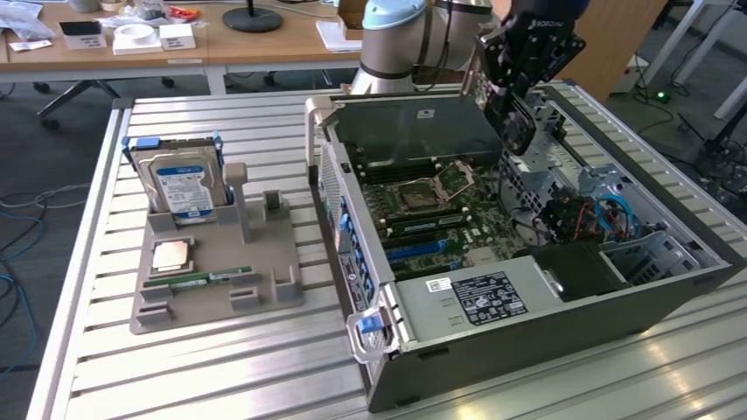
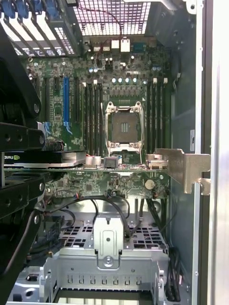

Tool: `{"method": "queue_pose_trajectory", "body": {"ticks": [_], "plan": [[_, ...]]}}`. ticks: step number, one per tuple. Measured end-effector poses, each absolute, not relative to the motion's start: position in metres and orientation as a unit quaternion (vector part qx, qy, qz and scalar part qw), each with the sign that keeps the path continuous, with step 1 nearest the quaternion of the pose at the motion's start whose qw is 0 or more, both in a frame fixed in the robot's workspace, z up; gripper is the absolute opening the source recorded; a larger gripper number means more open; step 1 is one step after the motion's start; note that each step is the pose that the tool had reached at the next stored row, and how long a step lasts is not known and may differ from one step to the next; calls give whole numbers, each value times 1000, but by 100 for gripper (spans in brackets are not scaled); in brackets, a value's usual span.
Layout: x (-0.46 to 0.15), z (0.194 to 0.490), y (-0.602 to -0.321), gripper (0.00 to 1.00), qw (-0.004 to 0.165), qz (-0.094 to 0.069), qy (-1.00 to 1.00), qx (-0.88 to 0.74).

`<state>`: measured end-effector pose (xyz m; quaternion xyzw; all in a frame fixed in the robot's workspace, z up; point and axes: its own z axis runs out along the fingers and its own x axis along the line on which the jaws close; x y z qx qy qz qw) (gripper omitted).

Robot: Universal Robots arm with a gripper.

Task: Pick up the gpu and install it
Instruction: 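Pick up the gpu and move the gpu toward the slot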

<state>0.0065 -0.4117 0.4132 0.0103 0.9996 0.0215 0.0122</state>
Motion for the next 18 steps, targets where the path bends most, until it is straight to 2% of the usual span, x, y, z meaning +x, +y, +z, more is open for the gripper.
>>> {"method": "queue_pose_trajectory", "body": {"ticks": [18], "plan": [[28,410,-412,26,12,22,1000,10]]}}
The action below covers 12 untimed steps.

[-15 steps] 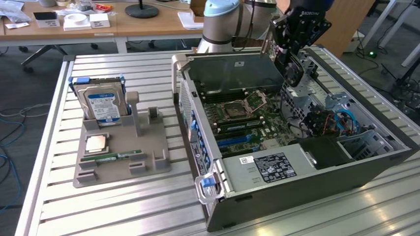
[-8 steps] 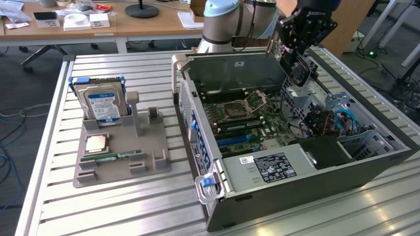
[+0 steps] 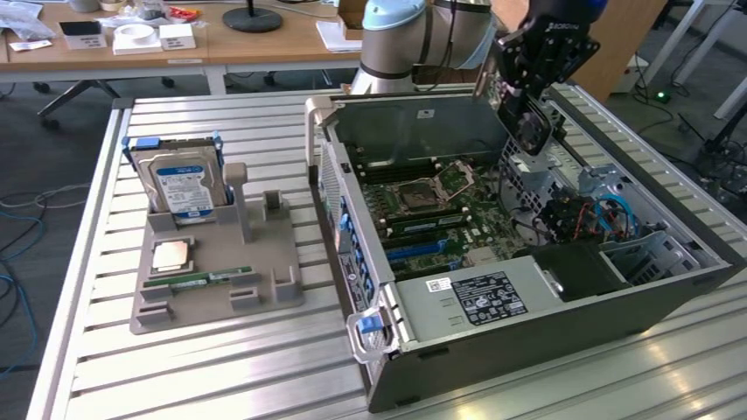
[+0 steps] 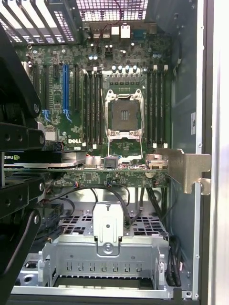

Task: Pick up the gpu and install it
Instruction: 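Pick up the gpu and move the gpu toward the slot, then insert the gpu into the slot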

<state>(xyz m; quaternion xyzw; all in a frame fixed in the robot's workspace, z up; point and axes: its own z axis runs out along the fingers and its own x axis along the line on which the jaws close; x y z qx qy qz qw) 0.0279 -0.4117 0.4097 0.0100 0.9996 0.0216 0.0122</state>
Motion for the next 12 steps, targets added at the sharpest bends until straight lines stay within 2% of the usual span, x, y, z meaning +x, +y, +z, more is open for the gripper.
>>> {"method": "queue_pose_trajectory", "body": {"ticks": [12], "plan": [[30,404,-412,26,12,22,1000,10]]}}
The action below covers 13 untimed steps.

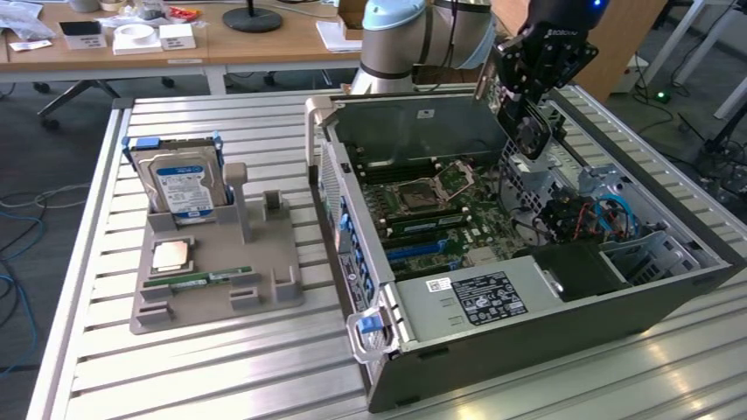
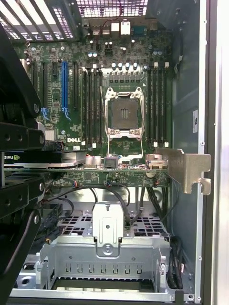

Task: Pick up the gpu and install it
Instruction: 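Insert the gpu into the slot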

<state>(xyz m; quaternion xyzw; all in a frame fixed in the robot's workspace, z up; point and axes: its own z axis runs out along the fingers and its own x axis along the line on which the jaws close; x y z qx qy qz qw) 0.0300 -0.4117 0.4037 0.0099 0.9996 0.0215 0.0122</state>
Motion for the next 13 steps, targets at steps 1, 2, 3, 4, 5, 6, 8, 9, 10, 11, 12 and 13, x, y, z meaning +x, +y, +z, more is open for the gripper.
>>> {"method": "queue_pose_trajectory", "body": {"ticks": [1,2,3,4,5,6,8,9,10,11,12,13], "plan": [[30,404,-412,26,12,22,1000,10],[30,404,-412,26,12,22,1000,10],[30,404,-412,26,12,22,1000,10],[30,404,-412,26,12,22,1000,10],[30,404,-412,26,12,22,1000,10],[30,404,-412,26,12,22,1000,10],[30,404,-412,26,12,22,1000,10],[30,404,-412,26,12,22,1000,10],[30,404,-412,26,12,22,1000,9],[30,404,-412,26,12,22,1000,9],[30,404,-412,26,12,22,1000,7],[30,404,-412,26,12,22,1000,5]]}}
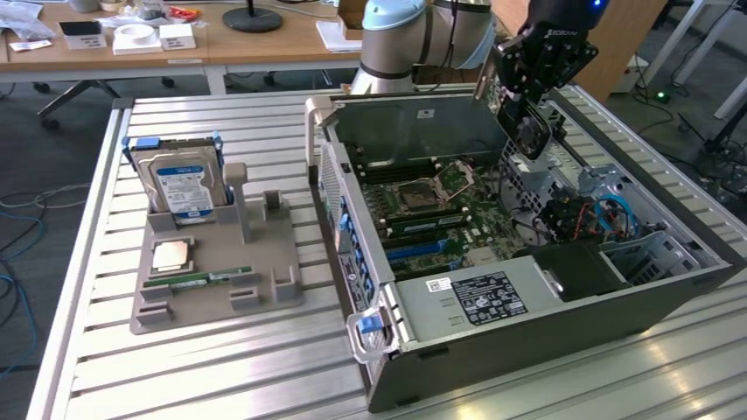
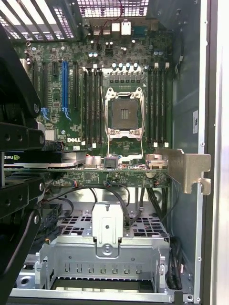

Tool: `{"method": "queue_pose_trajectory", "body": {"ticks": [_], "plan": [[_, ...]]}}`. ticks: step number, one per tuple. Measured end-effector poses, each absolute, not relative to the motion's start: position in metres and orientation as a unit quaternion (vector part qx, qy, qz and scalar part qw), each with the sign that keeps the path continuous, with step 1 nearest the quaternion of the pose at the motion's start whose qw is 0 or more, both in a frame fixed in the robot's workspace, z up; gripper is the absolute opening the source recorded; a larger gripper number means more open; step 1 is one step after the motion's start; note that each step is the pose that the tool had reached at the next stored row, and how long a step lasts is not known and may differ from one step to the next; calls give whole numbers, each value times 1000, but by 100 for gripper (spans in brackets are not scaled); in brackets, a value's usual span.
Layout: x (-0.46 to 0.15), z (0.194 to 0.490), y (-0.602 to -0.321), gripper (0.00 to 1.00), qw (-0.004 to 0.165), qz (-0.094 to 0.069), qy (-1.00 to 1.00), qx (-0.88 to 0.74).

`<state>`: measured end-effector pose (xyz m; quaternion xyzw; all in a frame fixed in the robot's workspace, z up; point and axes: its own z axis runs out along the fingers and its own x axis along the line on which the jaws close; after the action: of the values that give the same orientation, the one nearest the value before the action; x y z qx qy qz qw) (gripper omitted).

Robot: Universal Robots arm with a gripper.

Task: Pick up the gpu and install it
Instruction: 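Insert the gpu into the slot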

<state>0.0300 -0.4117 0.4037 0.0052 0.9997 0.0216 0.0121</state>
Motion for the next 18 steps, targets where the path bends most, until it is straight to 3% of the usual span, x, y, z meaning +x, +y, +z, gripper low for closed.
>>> {"method": "queue_pose_trajectory", "body": {"ticks": [18], "plan": [[30,402,-412,26,9,23,990,-139]]}}
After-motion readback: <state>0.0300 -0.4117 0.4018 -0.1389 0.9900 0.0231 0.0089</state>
